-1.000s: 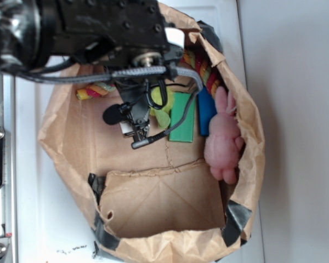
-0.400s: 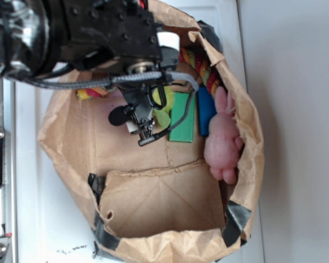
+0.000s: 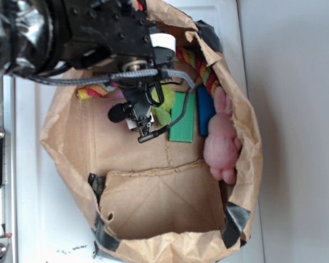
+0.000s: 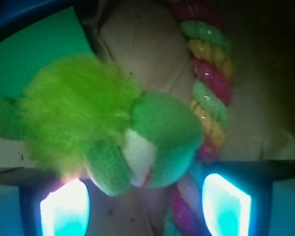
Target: Grab the multicolored rope.
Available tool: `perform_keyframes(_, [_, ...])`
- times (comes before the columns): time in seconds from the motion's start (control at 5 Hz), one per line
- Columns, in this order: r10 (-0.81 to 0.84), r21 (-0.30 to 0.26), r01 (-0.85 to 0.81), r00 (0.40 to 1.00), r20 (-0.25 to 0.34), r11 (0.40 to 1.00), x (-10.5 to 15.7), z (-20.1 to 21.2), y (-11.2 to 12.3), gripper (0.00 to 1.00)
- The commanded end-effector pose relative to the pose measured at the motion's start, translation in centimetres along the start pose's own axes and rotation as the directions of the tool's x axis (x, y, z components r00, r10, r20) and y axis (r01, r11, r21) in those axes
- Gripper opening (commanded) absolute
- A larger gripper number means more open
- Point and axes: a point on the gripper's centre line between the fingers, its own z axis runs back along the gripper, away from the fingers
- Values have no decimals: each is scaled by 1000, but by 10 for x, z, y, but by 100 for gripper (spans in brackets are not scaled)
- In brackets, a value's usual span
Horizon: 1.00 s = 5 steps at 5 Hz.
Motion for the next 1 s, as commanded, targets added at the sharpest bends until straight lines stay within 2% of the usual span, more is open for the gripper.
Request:
perform_keyframes(0.0, [0,-2,0,1000,28,1000,3,-1,5,100])
perform_keyframes(0.4, [6,25,-6,1000,23,1000,2,-7,6,100])
perform_keyframes(0.8, [79,36,-79,997,0,996,9,-11,14,100])
